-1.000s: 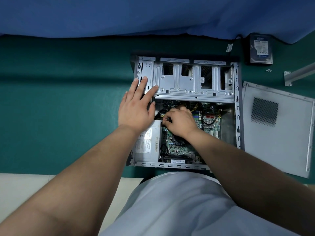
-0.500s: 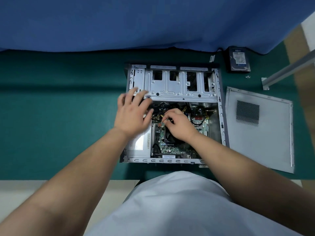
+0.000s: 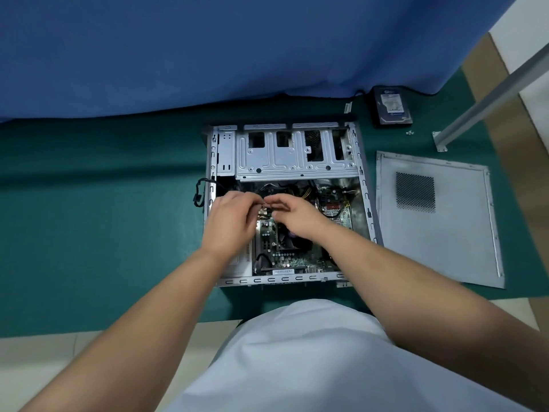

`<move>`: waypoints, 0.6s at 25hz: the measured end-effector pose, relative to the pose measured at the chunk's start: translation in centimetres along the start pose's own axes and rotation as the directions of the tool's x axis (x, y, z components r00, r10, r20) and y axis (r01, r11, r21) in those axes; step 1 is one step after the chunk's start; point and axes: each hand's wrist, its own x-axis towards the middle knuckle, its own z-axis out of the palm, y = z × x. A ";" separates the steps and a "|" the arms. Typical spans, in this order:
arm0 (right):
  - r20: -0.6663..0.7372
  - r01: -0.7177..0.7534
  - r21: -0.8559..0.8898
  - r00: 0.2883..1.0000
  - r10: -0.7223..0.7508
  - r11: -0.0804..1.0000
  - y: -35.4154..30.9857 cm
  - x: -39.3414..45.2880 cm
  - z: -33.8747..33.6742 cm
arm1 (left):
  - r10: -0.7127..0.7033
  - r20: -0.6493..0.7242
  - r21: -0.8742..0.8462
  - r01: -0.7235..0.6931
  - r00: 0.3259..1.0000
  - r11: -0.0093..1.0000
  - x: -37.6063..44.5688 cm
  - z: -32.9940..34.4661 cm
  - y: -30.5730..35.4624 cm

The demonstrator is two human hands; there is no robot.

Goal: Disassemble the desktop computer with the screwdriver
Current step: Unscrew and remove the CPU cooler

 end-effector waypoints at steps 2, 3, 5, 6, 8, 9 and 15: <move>0.084 -0.013 -0.073 0.996 0.019 0.997 -0.3 0.0 0.7 | 0.009 -0.023 -0.006 -0.010 1.000 1.000 0.8 -0.7 0.4; 0.098 -0.019 -0.142 0.995 0.034 0.990 -0.4 0.0 1.1 | -0.001 -0.030 -0.018 0.001 1.000 1.000 1.1 -0.9 0.6; 0.110 -0.029 -0.326 0.992 0.068 0.945 -0.4 0.1 1.5 | -0.034 -0.022 -0.038 0.033 0.999 0.999 1.4 -1.0 0.9; 0.132 -0.037 -0.391 0.987 0.096 0.920 -0.3 0.1 1.5 | -0.056 -0.017 -0.050 0.055 0.998 0.997 1.4 -0.9 0.9; 0.188 -0.019 -0.448 0.975 0.116 0.894 0.0 -0.1 1.4 | -0.111 -0.019 -0.090 0.109 0.994 0.990 1.4 -0.6 0.9; 0.204 -0.002 -0.438 0.974 0.101 0.899 0.2 -0.2 1.4 | -0.130 -0.020 -0.101 0.127 0.991 0.987 1.5 -0.5 0.9; -0.071 0.121 -0.369 0.985 -0.157 0.922 0.3 -3.1 -2.3 | 0.029 0.080 0.107 -0.038 0.996 0.994 2.7 -0.4 0.5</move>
